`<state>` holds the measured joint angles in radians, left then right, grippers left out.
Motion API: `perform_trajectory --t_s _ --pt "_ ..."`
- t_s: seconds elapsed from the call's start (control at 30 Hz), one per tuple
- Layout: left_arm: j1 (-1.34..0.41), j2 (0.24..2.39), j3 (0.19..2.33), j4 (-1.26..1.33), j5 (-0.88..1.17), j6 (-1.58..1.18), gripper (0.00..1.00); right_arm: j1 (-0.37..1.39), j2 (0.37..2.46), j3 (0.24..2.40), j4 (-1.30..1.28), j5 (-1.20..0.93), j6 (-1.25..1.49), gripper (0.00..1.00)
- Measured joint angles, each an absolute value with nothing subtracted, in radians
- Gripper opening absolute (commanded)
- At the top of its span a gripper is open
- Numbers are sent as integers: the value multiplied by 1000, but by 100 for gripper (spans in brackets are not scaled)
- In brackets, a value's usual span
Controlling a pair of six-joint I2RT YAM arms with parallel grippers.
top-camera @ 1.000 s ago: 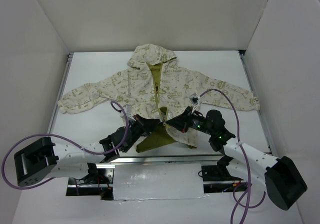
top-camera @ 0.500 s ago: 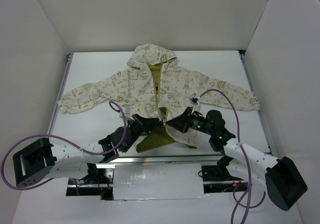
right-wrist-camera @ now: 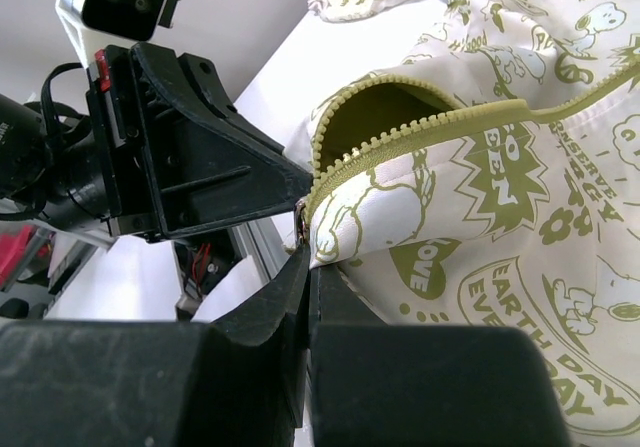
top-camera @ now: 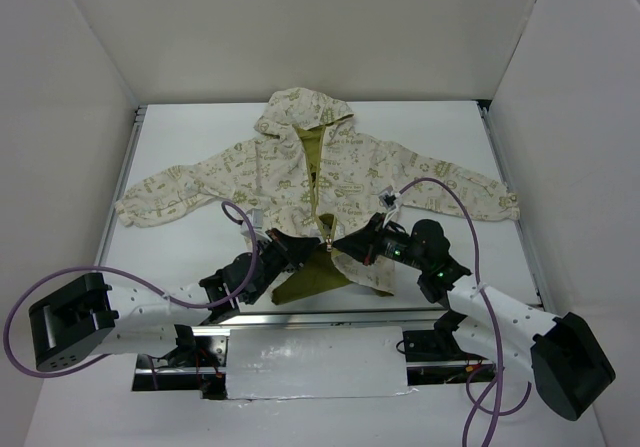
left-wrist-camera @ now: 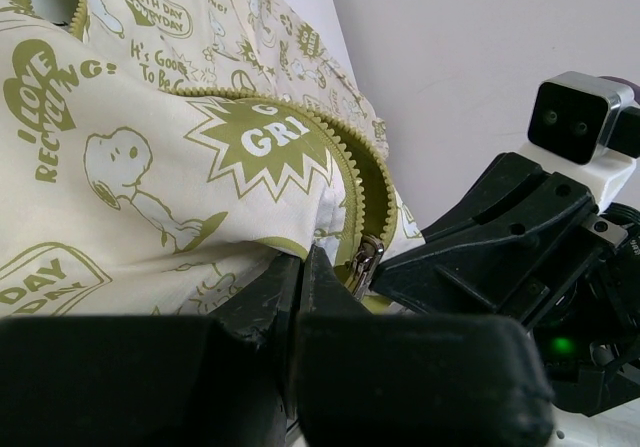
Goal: Zip up the jacket
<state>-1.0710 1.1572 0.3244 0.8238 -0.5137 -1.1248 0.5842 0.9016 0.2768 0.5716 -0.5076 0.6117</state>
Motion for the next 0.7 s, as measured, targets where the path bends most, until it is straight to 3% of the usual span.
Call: perform_trajectory --t_s 0.7 --pt "-1071 1157 324 836 -489 -1121 0 585 935 310 559 -474 603 0"
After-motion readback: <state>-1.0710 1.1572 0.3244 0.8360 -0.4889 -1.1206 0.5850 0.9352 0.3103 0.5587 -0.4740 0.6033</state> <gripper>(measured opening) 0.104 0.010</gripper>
